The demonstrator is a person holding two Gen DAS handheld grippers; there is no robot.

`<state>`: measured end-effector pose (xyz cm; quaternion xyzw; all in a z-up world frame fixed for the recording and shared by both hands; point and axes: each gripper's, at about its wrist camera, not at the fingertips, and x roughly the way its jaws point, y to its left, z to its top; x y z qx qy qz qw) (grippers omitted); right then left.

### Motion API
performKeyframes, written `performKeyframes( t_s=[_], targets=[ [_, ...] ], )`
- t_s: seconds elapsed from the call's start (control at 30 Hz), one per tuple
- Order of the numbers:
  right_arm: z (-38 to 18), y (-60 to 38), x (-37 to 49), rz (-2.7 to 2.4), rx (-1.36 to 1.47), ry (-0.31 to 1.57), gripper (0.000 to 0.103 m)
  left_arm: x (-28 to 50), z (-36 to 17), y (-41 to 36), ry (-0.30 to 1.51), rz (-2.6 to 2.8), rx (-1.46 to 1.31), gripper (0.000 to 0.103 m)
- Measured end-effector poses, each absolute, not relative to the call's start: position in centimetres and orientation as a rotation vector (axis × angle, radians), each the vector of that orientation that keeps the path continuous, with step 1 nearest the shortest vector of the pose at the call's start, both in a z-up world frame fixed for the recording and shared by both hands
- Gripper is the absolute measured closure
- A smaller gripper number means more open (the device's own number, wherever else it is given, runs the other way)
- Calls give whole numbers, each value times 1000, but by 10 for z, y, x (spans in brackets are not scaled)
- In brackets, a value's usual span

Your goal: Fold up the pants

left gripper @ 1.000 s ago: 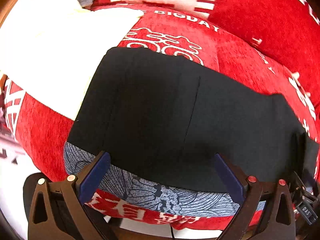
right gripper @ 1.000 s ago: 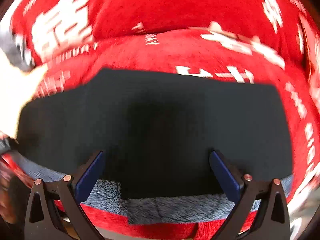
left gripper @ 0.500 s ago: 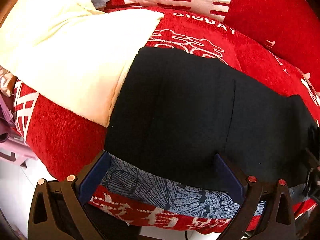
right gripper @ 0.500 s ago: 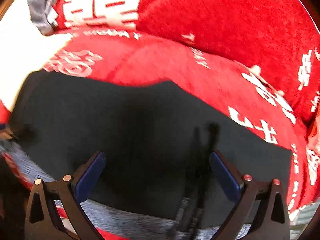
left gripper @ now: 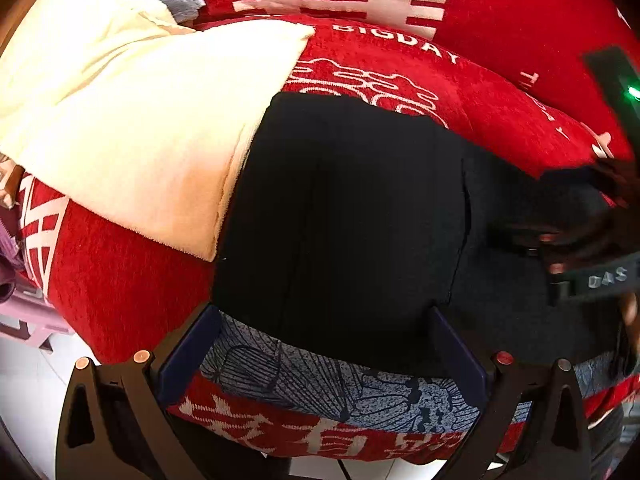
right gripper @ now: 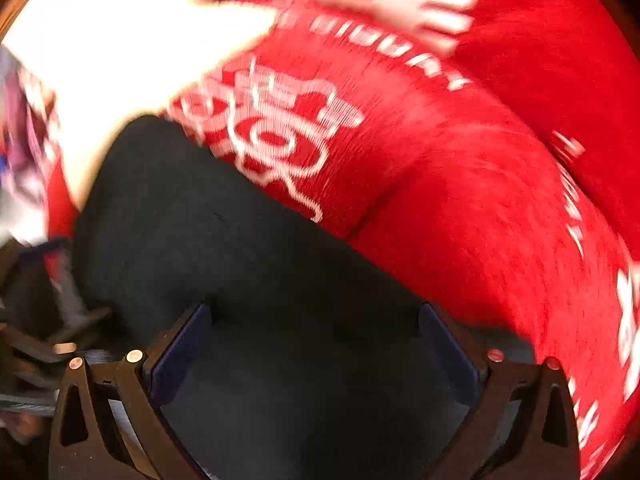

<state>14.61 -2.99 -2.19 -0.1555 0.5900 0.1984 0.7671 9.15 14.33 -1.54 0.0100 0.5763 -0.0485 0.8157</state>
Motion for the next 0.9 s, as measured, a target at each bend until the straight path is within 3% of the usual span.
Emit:
performKeyframes(
  t_s=[0.4,0.5,0.63,0.9],
  targets=[
    [-40,-14,176,789,-229,1430,3,93,-22,173,1277,-254,-85,0],
    [-26,-5,166,824,-281,1380,25,92,-22,169,1279,-245,-61,0],
    [-5,-7,152,777,-389,1296,81,98,-21,176,1290,-269,-105,0],
    [53,-14,93,789,-418,1073,87,113,-9,201,1216,-546,-223,0]
  ],
)
